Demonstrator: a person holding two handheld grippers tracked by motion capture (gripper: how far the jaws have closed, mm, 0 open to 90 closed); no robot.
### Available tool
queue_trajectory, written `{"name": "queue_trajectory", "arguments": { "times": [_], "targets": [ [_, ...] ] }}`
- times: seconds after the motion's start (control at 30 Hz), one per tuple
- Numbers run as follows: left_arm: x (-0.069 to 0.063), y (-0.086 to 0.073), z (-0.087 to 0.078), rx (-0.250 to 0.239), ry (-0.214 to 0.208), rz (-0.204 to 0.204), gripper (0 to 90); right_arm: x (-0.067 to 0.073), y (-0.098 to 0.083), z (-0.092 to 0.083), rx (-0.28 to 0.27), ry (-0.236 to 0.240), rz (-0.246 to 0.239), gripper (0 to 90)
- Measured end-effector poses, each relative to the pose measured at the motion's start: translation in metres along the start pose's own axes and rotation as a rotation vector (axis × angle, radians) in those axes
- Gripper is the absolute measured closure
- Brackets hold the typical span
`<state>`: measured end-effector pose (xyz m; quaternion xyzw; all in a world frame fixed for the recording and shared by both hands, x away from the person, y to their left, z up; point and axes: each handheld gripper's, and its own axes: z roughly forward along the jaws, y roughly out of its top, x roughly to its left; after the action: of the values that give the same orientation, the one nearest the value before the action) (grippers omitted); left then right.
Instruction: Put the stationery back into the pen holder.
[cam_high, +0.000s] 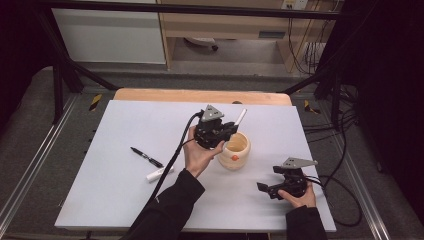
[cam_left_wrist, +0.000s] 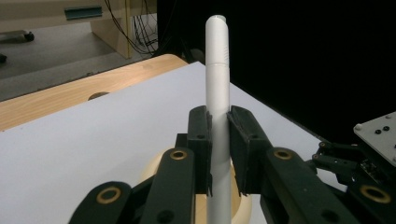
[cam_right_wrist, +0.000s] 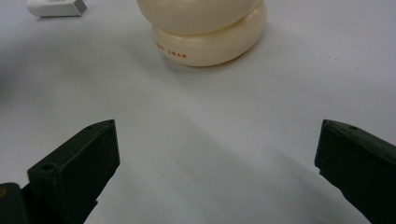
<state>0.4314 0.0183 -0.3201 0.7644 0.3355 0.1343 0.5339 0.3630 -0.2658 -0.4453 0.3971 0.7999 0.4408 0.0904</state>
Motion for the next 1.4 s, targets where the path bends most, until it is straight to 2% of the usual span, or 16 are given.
{"name": "queue_trajectory", "arguments": {
  "times": [0.37, 0.63, 0.87, 1.07, 1.3, 1.4],
  "targets": [
    [-0.002, 0.006, 0.024, -0.018, -0.002, 0.015, 78.7, 0.0, 0.0, 0.0, 0.002, 0.002, -0.004, 0.5],
    [0.004, 0.004, 0.039, -0.026, 0.005, 0.013, 78.6, 0.0, 0.0, 0.0, 0.002, 0.003, -0.003, 0.5],
    [0.01, -0.003, 0.052, 0.004, 0.017, 0.007, 78.6, 0.0, 0.0, 0.0, 0.001, 0.005, -0.003, 0.5],
    [0.01, -0.011, 0.06, 0.033, 0.019, 0.016, 78.7, 0.0, 0.0, 0.0, 0.002, 0.005, -0.005, 0.5],
    [0.009, -0.023, 0.06, 0.06, 0.011, 0.037, 78.7, -0.001, -0.001, 0.0, 0.003, 0.004, -0.007, 0.5],
    [0.009, -0.028, 0.06, 0.06, 0.004, 0.034, 78.7, 0.0, -0.001, 0.0, 0.006, 0.005, -0.005, 0.5]
  ]
}}
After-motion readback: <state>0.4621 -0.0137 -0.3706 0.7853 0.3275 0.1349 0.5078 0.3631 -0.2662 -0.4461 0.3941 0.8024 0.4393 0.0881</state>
